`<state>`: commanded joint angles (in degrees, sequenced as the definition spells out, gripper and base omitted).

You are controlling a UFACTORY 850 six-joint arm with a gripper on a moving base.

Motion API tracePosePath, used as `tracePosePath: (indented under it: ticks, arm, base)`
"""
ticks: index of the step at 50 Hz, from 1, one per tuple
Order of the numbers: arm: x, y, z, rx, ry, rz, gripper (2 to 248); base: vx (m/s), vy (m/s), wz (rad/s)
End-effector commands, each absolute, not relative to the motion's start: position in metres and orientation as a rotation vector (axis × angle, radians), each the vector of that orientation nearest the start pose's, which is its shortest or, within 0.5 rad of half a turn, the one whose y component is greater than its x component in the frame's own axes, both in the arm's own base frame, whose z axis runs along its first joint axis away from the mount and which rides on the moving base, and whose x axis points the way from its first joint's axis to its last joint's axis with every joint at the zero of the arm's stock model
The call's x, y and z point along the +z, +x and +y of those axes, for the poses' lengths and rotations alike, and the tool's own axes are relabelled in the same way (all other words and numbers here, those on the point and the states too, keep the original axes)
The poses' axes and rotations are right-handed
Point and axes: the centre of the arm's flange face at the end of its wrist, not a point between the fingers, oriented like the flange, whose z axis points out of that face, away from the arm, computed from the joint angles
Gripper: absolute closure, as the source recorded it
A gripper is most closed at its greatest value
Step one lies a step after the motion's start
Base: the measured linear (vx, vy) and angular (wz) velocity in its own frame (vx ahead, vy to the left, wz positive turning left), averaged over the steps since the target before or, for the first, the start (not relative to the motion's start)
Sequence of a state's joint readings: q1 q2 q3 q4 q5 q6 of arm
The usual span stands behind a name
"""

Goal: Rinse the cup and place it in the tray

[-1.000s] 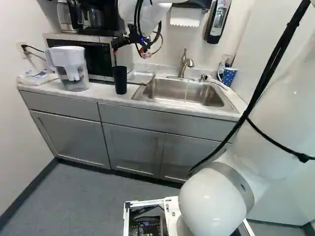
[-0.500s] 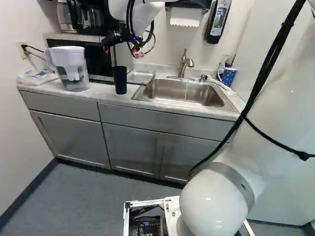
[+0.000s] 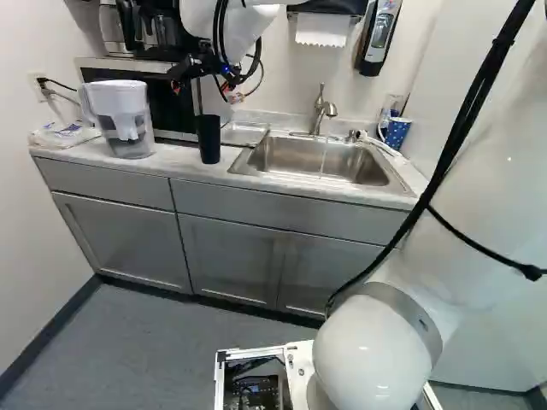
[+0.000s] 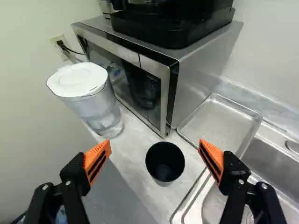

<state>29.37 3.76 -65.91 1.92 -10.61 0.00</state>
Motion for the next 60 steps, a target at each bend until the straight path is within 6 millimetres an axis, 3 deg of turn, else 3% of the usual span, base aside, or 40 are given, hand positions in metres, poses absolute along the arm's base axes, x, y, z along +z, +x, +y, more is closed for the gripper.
tracePosePath:
  ticks: [60]
  arm:
    - [0.639, 0.452, 0.24, -1.363, -2.482, -0.575, 3]
  base:
    - [0.0, 0.0, 0.0]
